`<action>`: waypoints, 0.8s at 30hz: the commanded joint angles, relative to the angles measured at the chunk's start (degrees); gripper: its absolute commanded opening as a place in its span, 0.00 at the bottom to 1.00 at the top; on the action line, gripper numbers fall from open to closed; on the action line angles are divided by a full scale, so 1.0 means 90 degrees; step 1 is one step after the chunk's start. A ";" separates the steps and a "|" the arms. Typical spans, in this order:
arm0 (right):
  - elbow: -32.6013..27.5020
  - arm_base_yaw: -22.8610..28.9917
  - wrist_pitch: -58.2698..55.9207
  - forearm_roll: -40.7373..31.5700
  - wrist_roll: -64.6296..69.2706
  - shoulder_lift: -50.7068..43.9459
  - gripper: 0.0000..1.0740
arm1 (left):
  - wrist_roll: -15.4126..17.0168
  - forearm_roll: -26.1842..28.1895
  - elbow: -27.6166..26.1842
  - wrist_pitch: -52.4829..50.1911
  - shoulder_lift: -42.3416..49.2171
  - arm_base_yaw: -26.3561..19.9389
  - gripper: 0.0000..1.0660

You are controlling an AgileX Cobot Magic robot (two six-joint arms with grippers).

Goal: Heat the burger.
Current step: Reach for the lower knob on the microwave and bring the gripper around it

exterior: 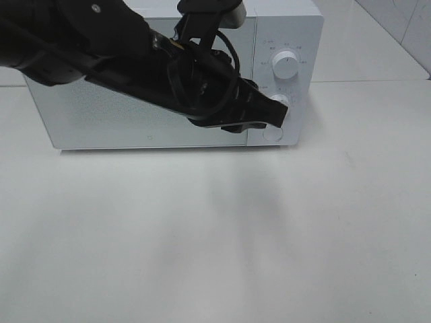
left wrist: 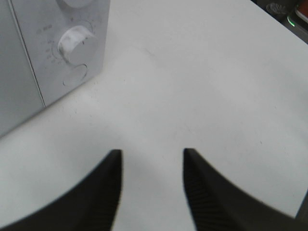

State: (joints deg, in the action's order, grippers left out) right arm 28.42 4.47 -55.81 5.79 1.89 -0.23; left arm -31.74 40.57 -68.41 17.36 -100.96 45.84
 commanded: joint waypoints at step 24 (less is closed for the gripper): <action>-0.0013 -0.0025 0.0095 -0.0013 0.0013 -0.0159 0.65 | 0.1604 -0.1012 -0.0051 0.5017 0.1369 -0.2858 0.88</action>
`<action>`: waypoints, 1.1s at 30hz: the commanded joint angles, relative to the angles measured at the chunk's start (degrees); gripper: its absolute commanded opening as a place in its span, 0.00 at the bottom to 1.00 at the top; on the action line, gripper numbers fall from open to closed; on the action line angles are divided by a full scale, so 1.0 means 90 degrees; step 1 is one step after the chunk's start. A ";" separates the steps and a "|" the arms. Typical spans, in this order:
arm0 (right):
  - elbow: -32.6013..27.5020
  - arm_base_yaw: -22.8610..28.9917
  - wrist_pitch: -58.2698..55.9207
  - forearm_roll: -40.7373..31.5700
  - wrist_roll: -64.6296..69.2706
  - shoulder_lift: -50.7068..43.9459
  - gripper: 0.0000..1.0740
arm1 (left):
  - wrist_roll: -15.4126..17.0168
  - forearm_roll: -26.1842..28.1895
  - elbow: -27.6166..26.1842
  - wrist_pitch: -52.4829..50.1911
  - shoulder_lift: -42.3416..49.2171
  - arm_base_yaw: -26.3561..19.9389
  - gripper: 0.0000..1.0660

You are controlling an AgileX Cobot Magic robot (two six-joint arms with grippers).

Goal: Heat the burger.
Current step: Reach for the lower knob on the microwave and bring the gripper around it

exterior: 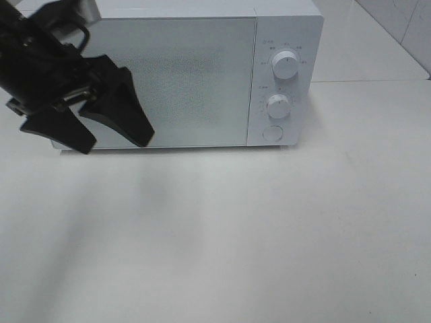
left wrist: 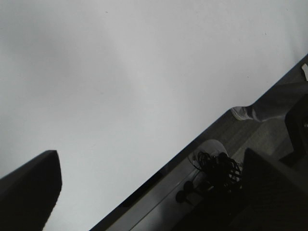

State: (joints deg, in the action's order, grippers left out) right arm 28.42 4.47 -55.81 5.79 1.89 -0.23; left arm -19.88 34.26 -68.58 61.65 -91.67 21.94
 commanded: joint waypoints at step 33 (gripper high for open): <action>-0.0013 -0.0025 0.0095 -0.0013 0.0013 -0.0159 0.65 | 0.1178 -0.2362 0.3018 0.0688 0.4412 -0.1923 0.88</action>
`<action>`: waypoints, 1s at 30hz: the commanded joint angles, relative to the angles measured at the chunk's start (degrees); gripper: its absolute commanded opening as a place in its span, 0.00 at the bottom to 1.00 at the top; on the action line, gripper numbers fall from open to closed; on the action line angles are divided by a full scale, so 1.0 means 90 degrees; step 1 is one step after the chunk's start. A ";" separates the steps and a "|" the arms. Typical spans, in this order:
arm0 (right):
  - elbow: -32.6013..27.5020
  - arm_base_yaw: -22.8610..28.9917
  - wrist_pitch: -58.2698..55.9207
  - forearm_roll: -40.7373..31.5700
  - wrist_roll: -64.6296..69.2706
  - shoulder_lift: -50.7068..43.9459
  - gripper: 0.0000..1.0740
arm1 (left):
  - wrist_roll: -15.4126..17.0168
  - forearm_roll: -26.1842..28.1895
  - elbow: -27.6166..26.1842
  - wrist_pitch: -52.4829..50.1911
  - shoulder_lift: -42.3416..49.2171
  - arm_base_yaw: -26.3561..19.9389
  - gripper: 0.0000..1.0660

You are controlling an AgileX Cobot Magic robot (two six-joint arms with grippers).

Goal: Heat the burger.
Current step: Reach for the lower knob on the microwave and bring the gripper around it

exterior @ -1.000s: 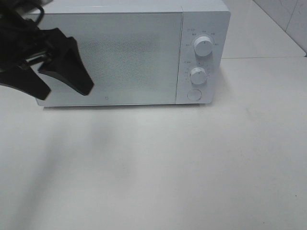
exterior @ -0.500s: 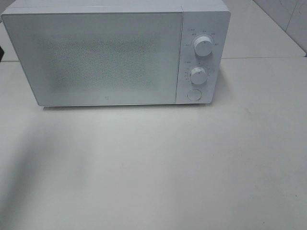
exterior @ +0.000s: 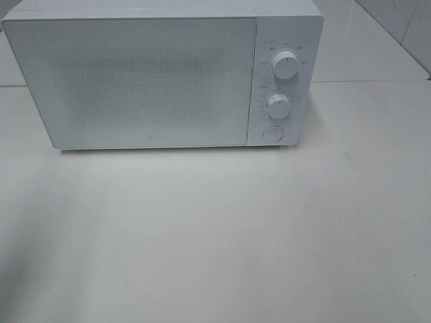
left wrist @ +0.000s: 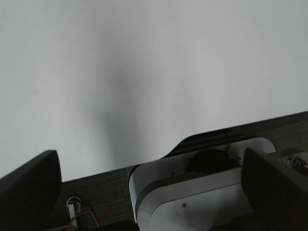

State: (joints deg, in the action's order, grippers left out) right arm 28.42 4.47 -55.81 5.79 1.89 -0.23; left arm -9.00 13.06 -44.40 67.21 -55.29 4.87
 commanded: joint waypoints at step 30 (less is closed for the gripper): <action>-0.0013 -0.0025 0.0095 -0.0013 0.0013 -0.0159 0.65 | -0.0484 0.0286 0.1598 -0.0547 0.5373 -0.0357 0.88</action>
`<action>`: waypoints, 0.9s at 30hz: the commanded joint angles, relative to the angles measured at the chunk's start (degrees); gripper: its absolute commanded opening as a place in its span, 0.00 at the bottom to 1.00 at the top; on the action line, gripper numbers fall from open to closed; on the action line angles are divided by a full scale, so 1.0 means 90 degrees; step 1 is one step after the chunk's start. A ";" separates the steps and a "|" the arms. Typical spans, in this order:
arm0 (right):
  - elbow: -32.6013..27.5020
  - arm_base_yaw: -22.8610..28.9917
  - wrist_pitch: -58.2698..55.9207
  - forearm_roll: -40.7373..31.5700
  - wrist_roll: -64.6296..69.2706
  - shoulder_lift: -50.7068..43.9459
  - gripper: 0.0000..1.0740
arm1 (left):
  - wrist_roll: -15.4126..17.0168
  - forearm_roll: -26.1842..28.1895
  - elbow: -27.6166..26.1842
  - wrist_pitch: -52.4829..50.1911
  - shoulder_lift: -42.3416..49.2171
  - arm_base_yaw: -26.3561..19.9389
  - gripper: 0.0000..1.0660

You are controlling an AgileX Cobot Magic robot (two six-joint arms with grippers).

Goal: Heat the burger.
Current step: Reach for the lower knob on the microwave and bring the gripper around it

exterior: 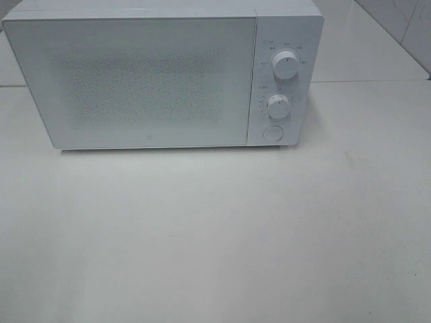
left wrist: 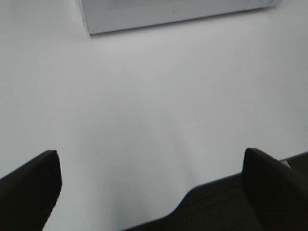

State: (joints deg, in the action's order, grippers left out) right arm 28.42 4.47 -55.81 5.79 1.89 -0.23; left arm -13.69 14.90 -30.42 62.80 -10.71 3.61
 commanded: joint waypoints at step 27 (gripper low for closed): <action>-0.0013 -0.0025 0.0095 -0.0013 0.0025 -0.0159 0.65 | 0.0038 0.0102 0.0045 -0.0064 0.1350 -0.0999 0.88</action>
State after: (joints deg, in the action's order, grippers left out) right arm 28.42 4.47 -55.81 5.79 1.89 -0.23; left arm -13.69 15.47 -30.14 62.85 0.29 -5.27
